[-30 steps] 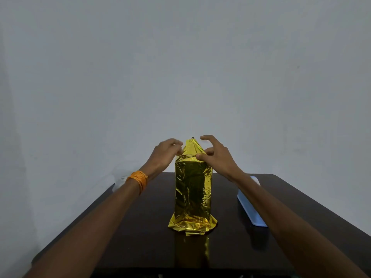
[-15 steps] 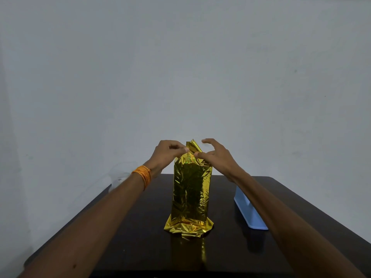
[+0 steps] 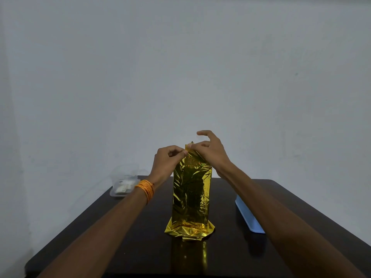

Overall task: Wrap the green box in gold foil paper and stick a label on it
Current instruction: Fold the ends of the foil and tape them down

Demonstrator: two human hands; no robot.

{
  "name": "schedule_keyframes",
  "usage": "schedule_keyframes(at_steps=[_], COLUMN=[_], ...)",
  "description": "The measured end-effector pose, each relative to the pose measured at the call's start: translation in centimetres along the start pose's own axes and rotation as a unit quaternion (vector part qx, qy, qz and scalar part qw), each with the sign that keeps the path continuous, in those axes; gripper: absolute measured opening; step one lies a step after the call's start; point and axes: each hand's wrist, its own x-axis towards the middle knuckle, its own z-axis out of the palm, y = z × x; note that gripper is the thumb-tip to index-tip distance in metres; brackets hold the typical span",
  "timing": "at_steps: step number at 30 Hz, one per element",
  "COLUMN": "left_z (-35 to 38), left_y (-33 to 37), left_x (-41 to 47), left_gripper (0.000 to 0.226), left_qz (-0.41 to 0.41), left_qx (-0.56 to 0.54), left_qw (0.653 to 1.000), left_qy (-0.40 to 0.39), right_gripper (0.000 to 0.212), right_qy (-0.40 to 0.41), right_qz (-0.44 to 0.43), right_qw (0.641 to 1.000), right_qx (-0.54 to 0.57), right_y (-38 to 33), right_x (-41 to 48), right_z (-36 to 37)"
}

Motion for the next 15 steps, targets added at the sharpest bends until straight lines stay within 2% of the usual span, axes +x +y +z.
schedule_keyframes(at_steps=[8, 12, 15], left_z=[0.2, 0.5, 0.9], left_y=[0.2, 0.4, 0.4], left_x=[-0.8, -1.4, -1.4], left_gripper=[0.013, 0.031, 0.022], left_qz=[0.009, 0.058, 0.074], left_qx=[-0.012, 0.022, 0.045], left_qw=[1.000, 0.997, 0.995], left_qy=[0.011, 0.042, 0.055], right_gripper=[0.042, 0.041, 0.042], right_qy=[0.045, 0.052, 0.054], right_qz=[0.001, -0.001, -0.008], right_qw=[0.998, 0.998, 0.997], right_qx=[-0.033, -0.041, -0.046], right_y=[-1.1, -1.2, -1.3], right_x=[0.1, 0.2, 0.0], right_z=[1.2, 1.2, 1.1])
